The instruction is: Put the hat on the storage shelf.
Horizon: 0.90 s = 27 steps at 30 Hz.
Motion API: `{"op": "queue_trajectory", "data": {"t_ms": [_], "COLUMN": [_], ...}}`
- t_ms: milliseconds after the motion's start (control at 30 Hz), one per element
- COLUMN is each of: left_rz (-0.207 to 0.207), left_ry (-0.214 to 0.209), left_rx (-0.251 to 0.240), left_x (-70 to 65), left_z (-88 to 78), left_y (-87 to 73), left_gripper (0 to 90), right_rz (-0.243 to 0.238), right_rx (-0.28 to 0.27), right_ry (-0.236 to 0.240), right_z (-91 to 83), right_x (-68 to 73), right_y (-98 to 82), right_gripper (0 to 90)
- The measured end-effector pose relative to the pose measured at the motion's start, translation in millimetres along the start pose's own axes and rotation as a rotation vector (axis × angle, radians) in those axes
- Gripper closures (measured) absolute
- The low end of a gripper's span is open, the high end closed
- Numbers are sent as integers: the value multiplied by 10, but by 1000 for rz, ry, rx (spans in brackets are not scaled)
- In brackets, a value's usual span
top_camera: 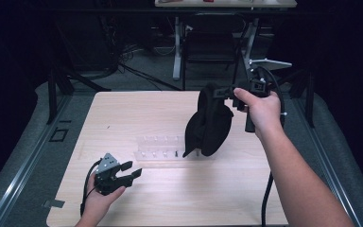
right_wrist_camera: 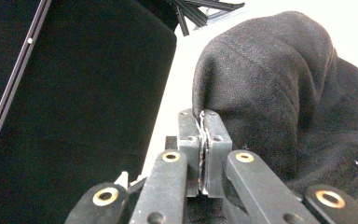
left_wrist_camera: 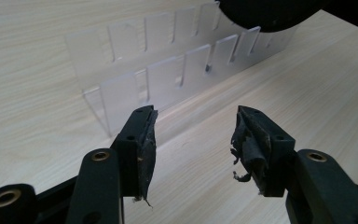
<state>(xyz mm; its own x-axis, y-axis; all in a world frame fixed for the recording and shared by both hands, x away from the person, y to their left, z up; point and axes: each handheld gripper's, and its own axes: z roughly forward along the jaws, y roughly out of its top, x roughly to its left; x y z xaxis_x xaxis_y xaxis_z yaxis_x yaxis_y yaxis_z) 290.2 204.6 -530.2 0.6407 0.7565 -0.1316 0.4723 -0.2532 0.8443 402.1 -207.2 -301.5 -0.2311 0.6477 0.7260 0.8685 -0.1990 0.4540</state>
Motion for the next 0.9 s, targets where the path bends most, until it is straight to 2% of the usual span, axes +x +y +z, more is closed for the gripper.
{"op": "queue_trajectory", "data": {"t_ms": [333, 600, 633, 900], "left_rz": [41, 104, 113, 129], "left_ry": [-47, -108, -106, -137], "left_rx": [-12, -13, -14, -30], "left_x": [-142, -408, -435, -593], "left_z": [95, 346, 371, 535], "left_y": [185, 473, 498, 654], "left_gripper": [515, 538, 538, 541], "right_rz": [-14, -18, -19, -24], "right_rx": [7, 10, 9, 10], "right_ry": [12, 33, 34, 46], "right_z": [87, 118, 120, 137], "right_x": [80, 64, 64, 70], "right_y": [-13, -18, -18, -25], "right_gripper": [884, 884, 883, 883]}}
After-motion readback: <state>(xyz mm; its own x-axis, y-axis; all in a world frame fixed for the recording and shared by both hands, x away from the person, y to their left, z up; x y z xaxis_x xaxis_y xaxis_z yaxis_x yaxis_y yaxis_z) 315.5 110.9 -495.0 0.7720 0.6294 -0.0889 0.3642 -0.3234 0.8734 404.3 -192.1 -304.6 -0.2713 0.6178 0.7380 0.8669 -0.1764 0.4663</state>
